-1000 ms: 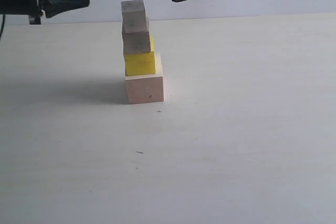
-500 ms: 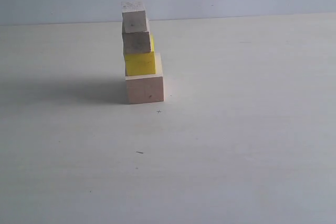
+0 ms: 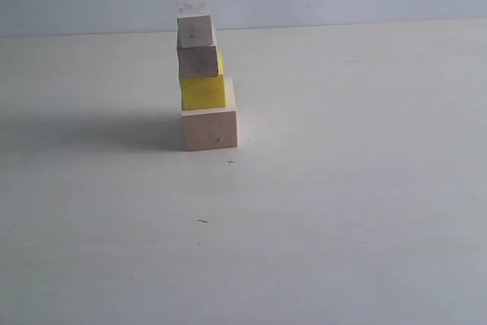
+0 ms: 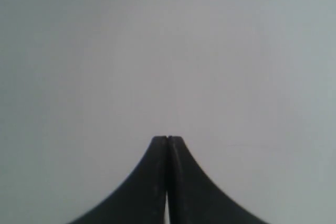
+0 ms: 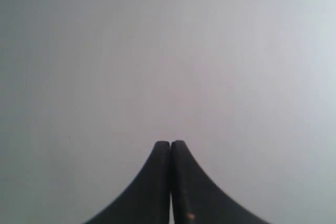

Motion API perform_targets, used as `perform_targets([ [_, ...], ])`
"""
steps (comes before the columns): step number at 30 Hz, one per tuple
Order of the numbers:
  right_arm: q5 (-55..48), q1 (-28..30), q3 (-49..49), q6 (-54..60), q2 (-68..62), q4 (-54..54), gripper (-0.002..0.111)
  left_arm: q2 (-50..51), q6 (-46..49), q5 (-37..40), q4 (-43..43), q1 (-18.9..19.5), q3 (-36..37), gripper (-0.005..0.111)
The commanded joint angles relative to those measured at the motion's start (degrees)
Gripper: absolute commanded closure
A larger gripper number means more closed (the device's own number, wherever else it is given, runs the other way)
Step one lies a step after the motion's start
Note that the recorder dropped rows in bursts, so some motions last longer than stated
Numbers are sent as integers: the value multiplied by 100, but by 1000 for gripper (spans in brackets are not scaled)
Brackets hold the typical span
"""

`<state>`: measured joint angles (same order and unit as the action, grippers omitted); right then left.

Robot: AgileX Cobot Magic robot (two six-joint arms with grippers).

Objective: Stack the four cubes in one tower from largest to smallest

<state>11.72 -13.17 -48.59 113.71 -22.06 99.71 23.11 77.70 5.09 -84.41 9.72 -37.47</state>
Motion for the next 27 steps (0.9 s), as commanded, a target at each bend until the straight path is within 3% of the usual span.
perform_targets([
  [1,-276,24,640,37,918,23,108,-265,22,-245,20,-110,220,107],
  [9,-521,24,1428,-148,2206,23,108,-915,22,-231,9,-397,842,107],
  [16,-562,24,1502,-1809,2206,23,108,-1171,22,-247,9,-754,975,107],
  [27,-366,24,1502,-2175,2206,23,108,-1312,22,-202,-5,-750,975,107],
])
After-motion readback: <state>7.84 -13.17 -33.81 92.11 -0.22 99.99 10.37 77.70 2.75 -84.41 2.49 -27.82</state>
